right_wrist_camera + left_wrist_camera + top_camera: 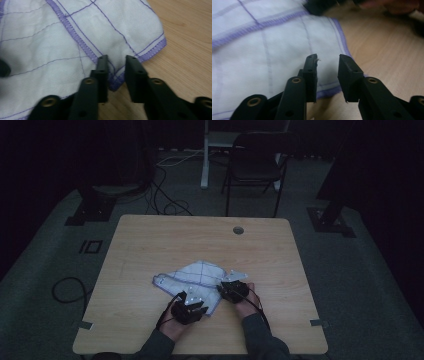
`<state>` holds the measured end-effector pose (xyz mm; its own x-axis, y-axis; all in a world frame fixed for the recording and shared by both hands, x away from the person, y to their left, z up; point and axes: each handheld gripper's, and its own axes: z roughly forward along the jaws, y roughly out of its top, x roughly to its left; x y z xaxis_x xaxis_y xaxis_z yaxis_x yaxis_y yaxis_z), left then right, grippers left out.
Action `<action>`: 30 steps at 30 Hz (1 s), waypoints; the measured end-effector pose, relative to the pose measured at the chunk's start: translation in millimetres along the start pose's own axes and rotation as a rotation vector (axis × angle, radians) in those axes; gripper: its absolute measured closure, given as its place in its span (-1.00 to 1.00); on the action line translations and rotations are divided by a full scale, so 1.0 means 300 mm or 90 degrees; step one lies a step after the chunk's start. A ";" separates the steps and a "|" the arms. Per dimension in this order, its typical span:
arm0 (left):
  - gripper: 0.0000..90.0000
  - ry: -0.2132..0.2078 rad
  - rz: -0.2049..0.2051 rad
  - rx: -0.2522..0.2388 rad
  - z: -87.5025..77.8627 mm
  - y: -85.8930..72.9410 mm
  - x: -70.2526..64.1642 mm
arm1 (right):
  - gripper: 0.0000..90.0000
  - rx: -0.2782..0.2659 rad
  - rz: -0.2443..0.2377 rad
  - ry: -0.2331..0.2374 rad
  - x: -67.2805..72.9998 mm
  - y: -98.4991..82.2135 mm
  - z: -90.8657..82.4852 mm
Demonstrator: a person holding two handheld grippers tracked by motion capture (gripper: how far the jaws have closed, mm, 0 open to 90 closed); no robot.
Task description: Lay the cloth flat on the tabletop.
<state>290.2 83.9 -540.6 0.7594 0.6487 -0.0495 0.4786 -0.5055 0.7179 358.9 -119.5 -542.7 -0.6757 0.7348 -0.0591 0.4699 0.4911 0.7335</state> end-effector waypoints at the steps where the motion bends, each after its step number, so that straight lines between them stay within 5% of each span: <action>1: 0.58 0.006 0.005 -0.001 -0.001 -0.002 -0.004 | 0.79 0.005 -0.003 -0.002 -0.004 0.005 0.001; 5: 0.93 0.015 0.006 0.008 -0.008 -0.004 0.001 | 0.94 0.012 -0.006 -0.007 -0.011 0.019 0.003; 12: 0.98 0.021 0.003 0.008 -0.040 -0.012 0.021 | 0.95 -0.029 0.020 -0.011 -0.032 0.034 -0.047; 30: 0.98 0.098 -0.033 -0.016 -0.191 -0.052 0.152 | 0.96 -0.091 0.047 -0.057 -0.095 0.100 -0.145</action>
<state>292.1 154.0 -514.1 0.6563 0.7542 0.0191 0.5030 -0.4562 0.7341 367.7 -146.0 -489.4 -0.5860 0.8083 -0.0569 0.4265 0.3674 0.8265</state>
